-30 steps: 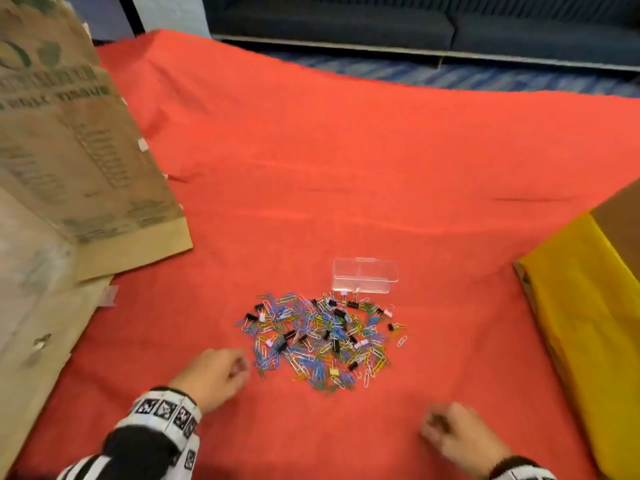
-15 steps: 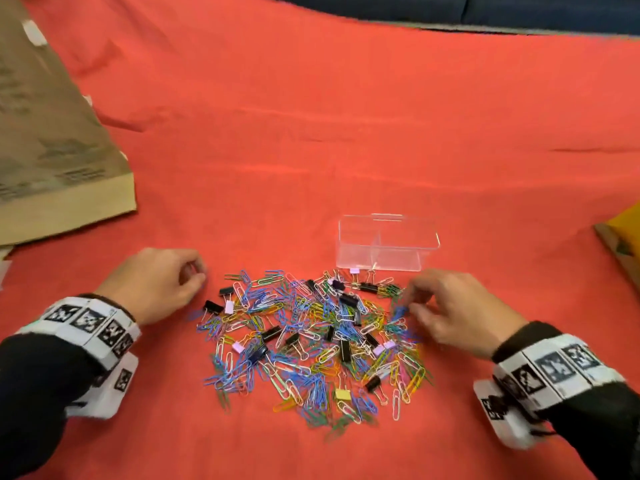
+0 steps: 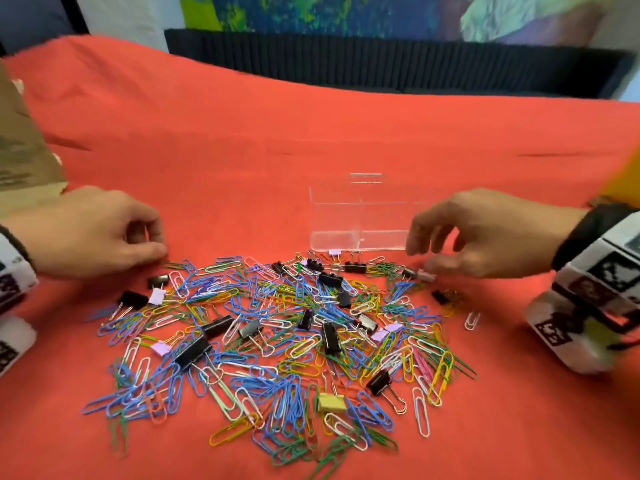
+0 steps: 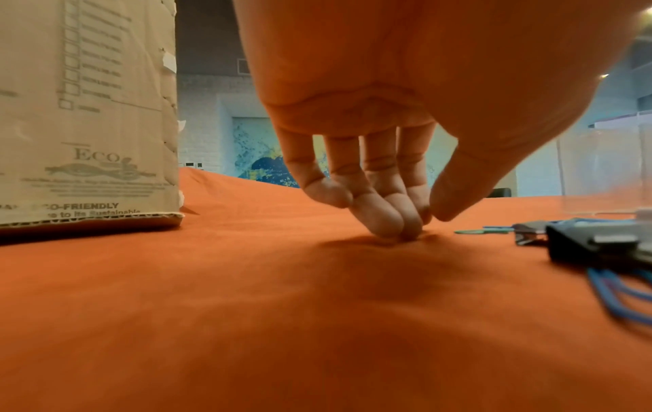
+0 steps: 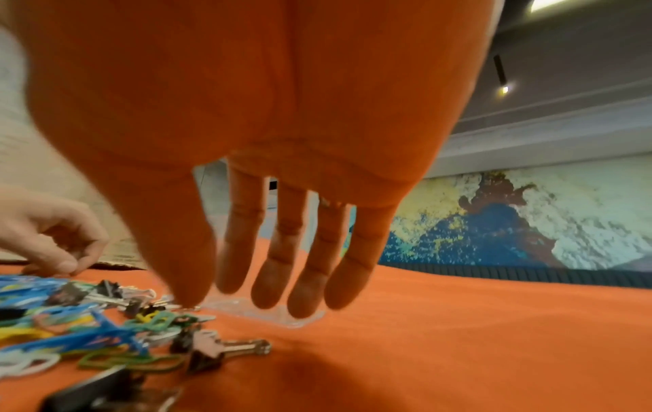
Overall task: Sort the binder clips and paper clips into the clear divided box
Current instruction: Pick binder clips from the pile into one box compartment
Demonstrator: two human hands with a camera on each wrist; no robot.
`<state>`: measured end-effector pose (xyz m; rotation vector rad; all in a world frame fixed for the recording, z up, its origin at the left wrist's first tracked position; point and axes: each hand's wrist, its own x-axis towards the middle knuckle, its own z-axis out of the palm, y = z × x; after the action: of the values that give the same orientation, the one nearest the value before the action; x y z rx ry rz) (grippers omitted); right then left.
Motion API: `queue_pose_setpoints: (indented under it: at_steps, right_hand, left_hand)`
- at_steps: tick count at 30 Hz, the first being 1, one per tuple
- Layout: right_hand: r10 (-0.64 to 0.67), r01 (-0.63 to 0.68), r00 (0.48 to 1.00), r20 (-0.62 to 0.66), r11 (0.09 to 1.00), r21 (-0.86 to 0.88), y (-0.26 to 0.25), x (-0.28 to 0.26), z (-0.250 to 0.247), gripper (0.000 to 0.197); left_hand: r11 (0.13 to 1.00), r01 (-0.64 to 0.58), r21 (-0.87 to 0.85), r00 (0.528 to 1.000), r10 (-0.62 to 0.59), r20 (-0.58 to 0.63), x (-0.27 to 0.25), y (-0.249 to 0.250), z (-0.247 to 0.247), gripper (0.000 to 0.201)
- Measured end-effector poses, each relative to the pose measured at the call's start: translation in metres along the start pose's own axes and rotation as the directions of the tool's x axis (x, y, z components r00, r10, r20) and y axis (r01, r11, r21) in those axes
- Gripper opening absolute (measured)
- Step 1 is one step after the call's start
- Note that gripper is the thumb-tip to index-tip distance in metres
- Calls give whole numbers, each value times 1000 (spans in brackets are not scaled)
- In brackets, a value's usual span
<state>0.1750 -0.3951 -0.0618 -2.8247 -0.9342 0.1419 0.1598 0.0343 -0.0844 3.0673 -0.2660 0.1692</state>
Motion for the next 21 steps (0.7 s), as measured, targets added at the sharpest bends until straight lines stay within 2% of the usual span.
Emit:
queue_pose_setpoints:
  at_steps: [3, 6, 10, 16, 21]
  right_hand:
    - [24, -17, 996, 89, 997, -81, -6, 3, 8, 23]
    - [43, -29, 995, 87, 987, -155, -13, 6, 12, 28]
    - [101, -81, 991, 88, 975, -208, -20, 16, 16, 32]
    - [154, -145, 988, 29, 967, -209, -33, 14, 11, 13]
    - [191, -192, 981, -24, 973, -132, -30, -1, -4, 12]
  left_hand:
    - [999, 10, 45, 1000, -12, 28, 3, -5, 3, 13]
    - [986, -13, 165, 996, -2, 91, 4, 0, 4, 14]
    - [984, -3, 177, 991, -20, 129, 10, 4, 7, 16]
    - [978, -13, 207, 989, -18, 146, 4, 11, 5, 25]
    - [976, -1, 217, 993, -24, 114, 2, 10, 6, 29]
